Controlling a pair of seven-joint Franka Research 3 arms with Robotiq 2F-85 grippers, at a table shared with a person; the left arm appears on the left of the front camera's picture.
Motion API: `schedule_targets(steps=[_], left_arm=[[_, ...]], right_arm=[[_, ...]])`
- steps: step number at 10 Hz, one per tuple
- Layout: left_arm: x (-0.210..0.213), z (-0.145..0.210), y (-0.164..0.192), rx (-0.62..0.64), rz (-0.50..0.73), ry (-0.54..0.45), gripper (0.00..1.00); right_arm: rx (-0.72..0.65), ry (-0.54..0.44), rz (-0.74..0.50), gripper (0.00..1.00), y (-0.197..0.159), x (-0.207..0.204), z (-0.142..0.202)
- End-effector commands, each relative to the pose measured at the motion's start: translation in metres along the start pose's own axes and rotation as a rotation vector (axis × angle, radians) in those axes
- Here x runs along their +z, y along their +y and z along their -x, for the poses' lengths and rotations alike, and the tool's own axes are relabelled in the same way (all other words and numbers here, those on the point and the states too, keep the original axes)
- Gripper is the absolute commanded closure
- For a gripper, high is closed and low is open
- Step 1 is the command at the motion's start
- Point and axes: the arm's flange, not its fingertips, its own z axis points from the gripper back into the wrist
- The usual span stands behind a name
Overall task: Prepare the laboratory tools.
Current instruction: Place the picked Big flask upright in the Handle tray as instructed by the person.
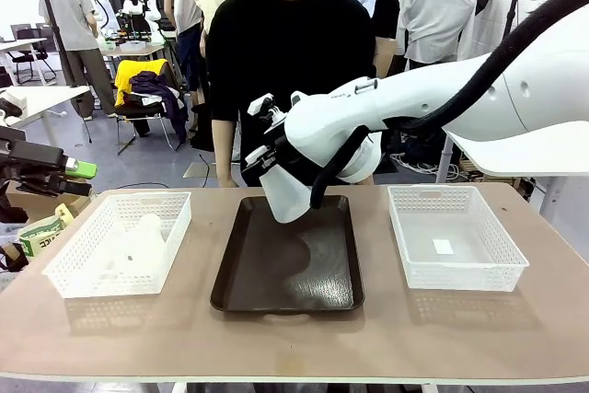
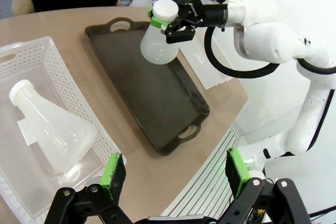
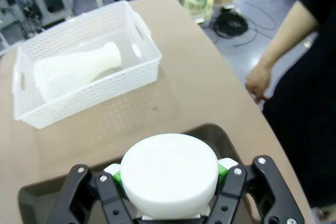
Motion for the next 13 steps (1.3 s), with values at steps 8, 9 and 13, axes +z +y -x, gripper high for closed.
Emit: schedule_targets(steps=[8, 9, 13], left_arm=[[-0.001, 0.001, 0.003, -0.019, 0.018, -0.025, 0.00], [-0.001, 0.001, 0.003, -0.019, 0.018, -0.025, 0.00], [-0.001, 0.001, 0.003, -0.019, 0.018, -0.025, 0.00]], right_arm=[[0.126, -0.426, -0.173, 1.00, -0.018, -0.005, 0.058], [0.120, -0.420, -0.174, 1.00, -0.019, -0.007, 0.061], [0.059, -0.461, -0.163, 1.00, -0.023, -0.013, 0.078]])
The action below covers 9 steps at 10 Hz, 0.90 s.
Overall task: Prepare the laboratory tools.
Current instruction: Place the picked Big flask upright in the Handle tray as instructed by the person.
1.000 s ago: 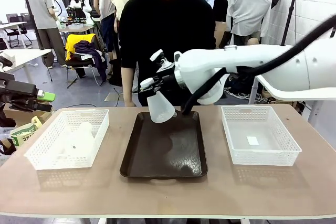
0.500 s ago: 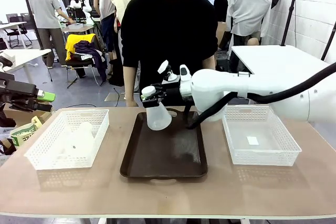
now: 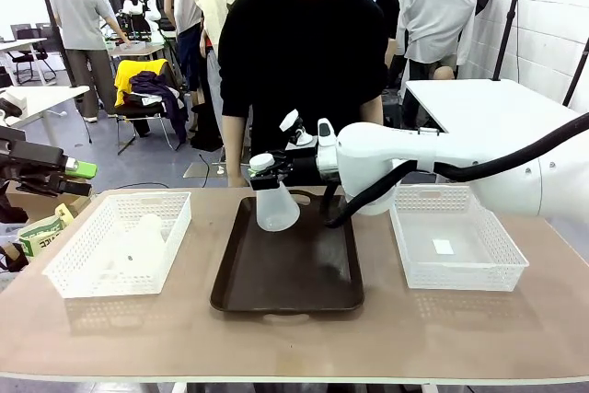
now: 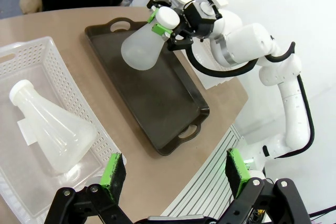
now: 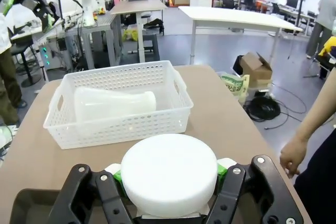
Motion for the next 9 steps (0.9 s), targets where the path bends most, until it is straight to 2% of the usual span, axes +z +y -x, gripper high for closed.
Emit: schedule_targets(steps=[1, 4, 5, 6, 9], left_arm=[[-0.001, 0.001, 0.002, -0.019, 0.018, -0.025, 0.00], [-0.001, 0.001, 0.002, -0.019, 0.018, -0.025, 0.00], [-0.001, 0.001, 0.002, -0.019, 0.018, -0.025, 0.00], [-0.001, 0.001, 0.002, -0.019, 0.018, -0.025, 0.00], [-0.001, 0.001, 0.002, -0.019, 0.018, -0.025, 0.00]], right_arm=[[-0.007, -0.035, 0.023, 0.83, 0.001, 0.002, 0.016], [-0.031, -0.036, 0.036, 0.29, 0.003, 0.005, 0.026], [-0.031, -0.008, 0.049, 0.10, 0.005, 0.007, 0.027], [-0.034, 0.018, 0.055, 0.00, 0.007, 0.010, 0.026], [-0.054, 0.120, 0.093, 0.00, 0.016, 0.029, 0.019]])
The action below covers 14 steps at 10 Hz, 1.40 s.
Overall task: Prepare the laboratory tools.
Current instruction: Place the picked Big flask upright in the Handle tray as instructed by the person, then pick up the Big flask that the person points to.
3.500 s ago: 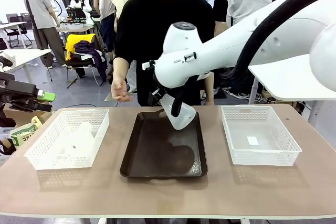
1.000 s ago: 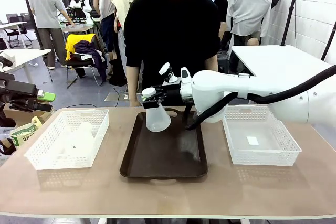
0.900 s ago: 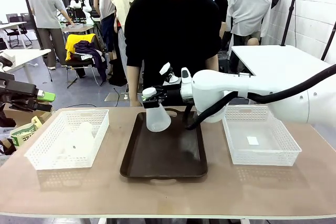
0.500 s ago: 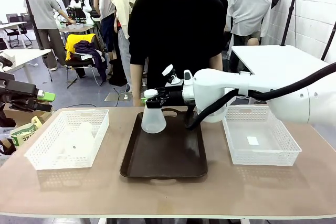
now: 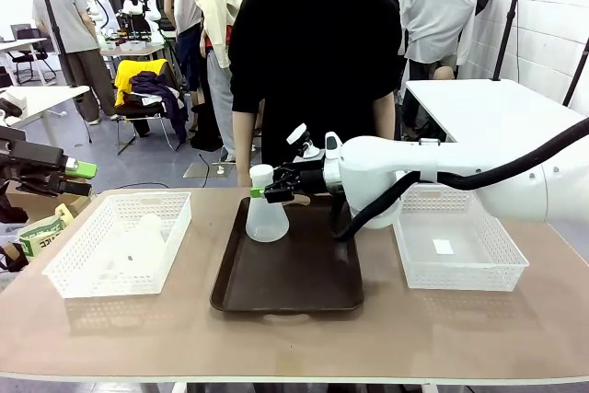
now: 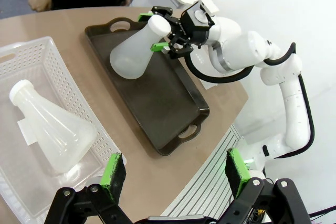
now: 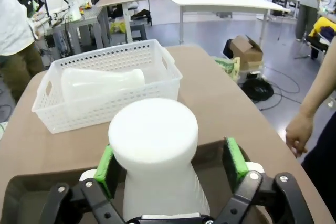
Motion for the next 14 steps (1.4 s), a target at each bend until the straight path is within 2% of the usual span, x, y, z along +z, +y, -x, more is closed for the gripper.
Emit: schedule_targets(steps=[1, 3, 5, 7, 14], left_arm=[[-0.001, 0.001, 0.002, -0.019, 0.018, -0.025, 0.00], [-0.001, 0.001, 0.002, -0.019, 0.018, -0.025, 0.00], [-0.001, 0.001, 0.002, -0.019, 0.018, -0.025, 0.00], [-0.001, 0.001, 0.002, -0.019, 0.018, -0.025, 0.00], [-0.001, 0.001, 0.002, -0.019, 0.018, -0.025, 0.00]], right_arm=[[-0.008, 0.058, 0.035, 0.00, 0.013, 0.024, -0.010], [-0.011, 0.091, 0.032, 0.00, 0.017, 0.041, -0.012], [-0.001, 0.079, 0.031, 0.00, 0.020, 0.050, -0.018], [0.002, 0.070, 0.025, 0.00, 0.010, 0.040, -0.013], [0.002, 0.070, 0.025, 0.00, 0.010, 0.040, -0.013]])
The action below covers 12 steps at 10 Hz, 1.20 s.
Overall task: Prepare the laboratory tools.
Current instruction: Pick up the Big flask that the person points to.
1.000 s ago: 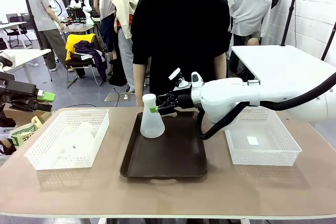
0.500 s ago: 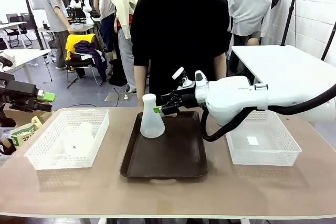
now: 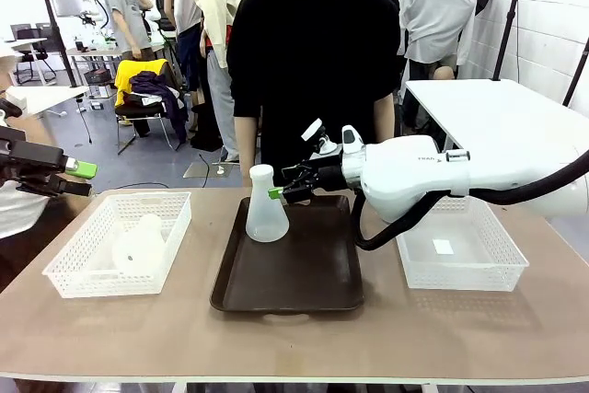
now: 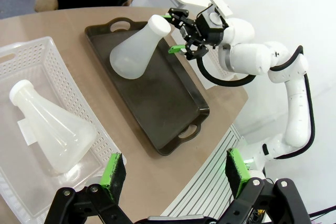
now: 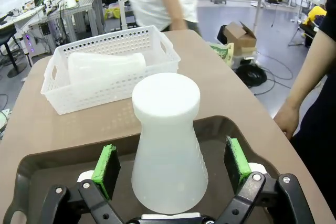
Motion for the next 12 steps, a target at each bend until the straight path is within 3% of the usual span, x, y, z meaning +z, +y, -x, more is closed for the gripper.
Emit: schedule_targets(steps=[1, 2, 6, 8, 10, 12], left_arm=[[-0.001, 0.001, 0.002, -0.019, 0.018, -0.025, 0.00], [-0.001, 0.001, 0.002, -0.019, 0.018, -0.025, 0.00], [-0.001, 0.001, 0.002, -0.019, 0.018, -0.025, 0.00], [-0.001, 0.001, 0.002, -0.019, 0.018, -0.025, 0.00], [-0.001, 0.001, 0.002, -0.019, 0.018, -0.025, 0.00], [-0.001, 0.001, 0.002, -0.019, 0.018, -0.025, 0.00]], right_arm=[[-0.009, 0.006, 0.001, 0.00, -0.002, -0.001, -0.002], [0.000, 0.000, 0.000, 0.00, 0.000, 0.000, 0.000], [-0.080, 0.164, 0.066, 0.00, 0.022, 0.082, -0.035], [-0.137, 0.271, 0.178, 0.00, 0.037, 0.122, -0.038], [-0.178, 0.261, 0.328, 0.00, 0.052, 0.163, -0.036], [-0.159, 0.165, 0.477, 0.00, 0.077, 0.203, -0.035]])
